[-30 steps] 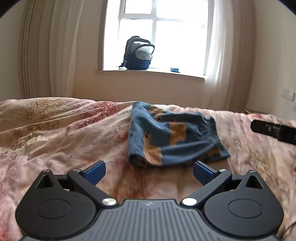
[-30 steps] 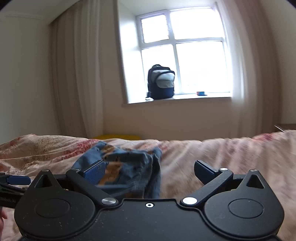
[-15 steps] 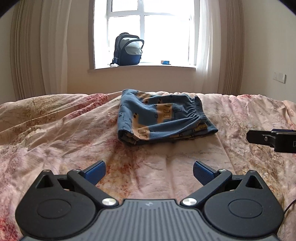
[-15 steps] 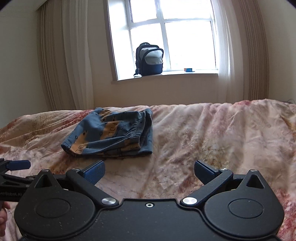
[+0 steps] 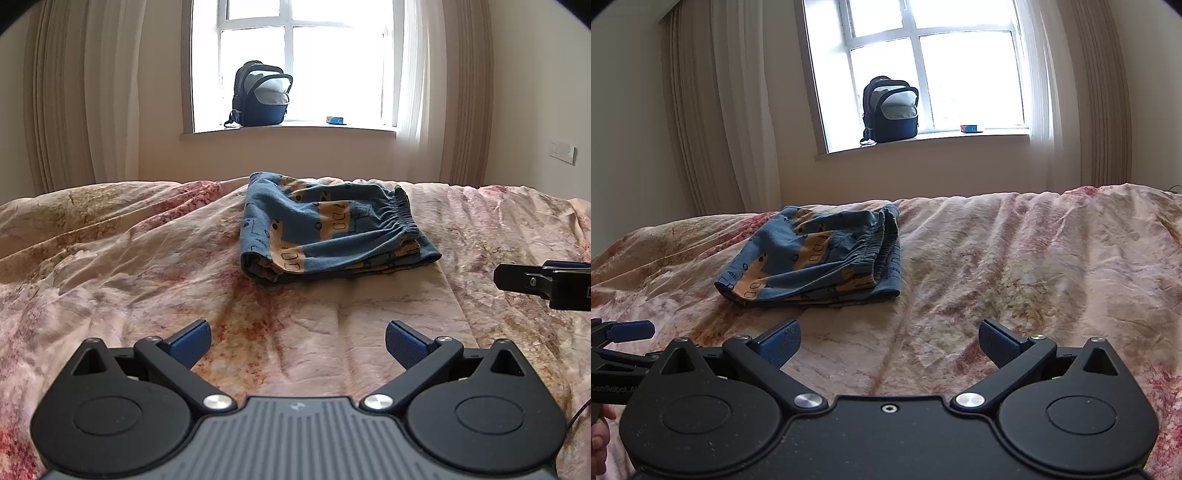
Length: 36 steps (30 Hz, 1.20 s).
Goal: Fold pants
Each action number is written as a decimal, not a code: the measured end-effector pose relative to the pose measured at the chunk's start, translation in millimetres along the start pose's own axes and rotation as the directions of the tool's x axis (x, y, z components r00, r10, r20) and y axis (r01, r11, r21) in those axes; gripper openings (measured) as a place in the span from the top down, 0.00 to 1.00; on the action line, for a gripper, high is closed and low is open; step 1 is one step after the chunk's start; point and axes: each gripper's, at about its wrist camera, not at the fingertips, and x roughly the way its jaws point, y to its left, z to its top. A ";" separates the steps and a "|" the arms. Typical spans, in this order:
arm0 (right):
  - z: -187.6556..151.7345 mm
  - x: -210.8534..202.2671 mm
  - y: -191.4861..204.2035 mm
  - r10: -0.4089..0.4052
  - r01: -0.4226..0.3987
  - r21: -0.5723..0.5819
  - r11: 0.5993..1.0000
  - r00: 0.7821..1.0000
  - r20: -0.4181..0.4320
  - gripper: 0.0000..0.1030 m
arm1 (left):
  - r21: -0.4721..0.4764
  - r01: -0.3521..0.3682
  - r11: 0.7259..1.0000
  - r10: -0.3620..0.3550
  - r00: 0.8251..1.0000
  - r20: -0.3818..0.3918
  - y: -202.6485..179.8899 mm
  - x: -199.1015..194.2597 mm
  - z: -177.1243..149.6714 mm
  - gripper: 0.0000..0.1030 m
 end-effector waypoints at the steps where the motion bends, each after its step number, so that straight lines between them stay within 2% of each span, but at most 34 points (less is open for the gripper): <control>1: 0.1 -0.1 0.2 0.001 -0.001 -0.001 1.000 1.000 0.000 0.01 | -0.001 0.000 1.000 0.000 1.000 0.000 0.5 0.0 0.0 0.00; 21: -1.2 2.1 1.0 0.014 -0.014 -0.007 1.000 1.000 -0.012 0.01 | 0.003 0.006 1.000 -0.006 1.000 0.001 0.6 -0.9 -0.4 0.00; 27: -2.0 2.1 2.0 0.019 -0.019 -0.011 1.000 1.000 -0.015 0.01 | 0.002 -0.034 0.999 0.034 0.999 0.002 -1.2 -0.5 0.5 0.00; 36: -2.8 3.2 2.9 0.028 -0.029 -0.016 0.999 0.999 -0.022 0.01 | -0.011 -0.044 0.999 0.044 0.999 -0.003 2.1 0.0 0.5 0.00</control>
